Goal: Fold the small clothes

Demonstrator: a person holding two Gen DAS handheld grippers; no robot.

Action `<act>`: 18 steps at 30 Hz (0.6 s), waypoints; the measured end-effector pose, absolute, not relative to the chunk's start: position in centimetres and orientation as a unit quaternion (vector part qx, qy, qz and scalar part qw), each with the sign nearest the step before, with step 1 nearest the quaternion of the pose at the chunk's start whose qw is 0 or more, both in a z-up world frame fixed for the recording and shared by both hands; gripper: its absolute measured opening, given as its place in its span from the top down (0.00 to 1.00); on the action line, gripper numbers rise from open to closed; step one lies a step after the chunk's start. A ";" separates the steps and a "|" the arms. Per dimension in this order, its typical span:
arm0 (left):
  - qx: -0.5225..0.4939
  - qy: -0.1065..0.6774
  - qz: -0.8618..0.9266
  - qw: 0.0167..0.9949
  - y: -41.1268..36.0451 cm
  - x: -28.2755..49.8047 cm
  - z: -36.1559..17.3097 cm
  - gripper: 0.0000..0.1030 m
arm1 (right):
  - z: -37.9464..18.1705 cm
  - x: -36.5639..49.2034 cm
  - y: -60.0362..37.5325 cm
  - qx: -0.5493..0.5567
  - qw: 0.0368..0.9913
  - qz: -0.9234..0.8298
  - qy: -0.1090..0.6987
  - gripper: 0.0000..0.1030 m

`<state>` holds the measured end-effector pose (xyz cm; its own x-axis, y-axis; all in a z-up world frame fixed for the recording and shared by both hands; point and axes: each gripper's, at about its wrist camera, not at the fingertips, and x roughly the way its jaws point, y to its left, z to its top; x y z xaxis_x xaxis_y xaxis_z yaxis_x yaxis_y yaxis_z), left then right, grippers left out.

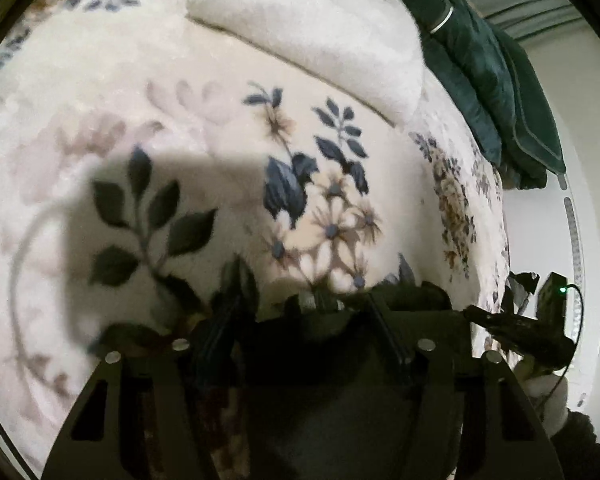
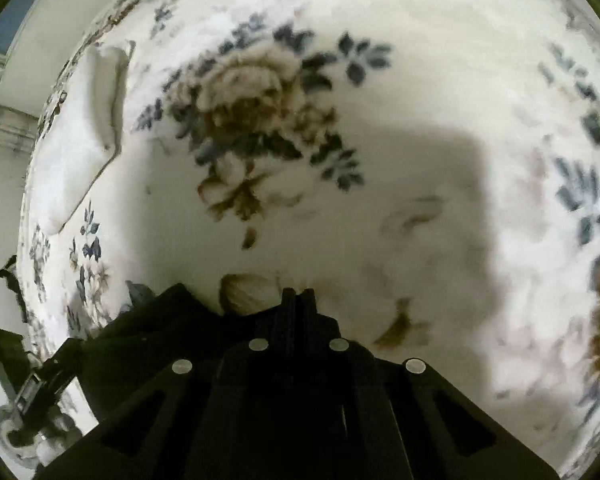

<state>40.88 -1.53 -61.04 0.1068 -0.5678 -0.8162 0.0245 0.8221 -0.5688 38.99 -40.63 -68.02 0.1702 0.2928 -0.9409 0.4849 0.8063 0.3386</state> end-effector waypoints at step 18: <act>-0.289 0.675 -0.292 0.614 -1.0 31.9 -63.6 0.34 | -75.4 28.2 -39.0 0.527 0.535 0.185 0.634 0.15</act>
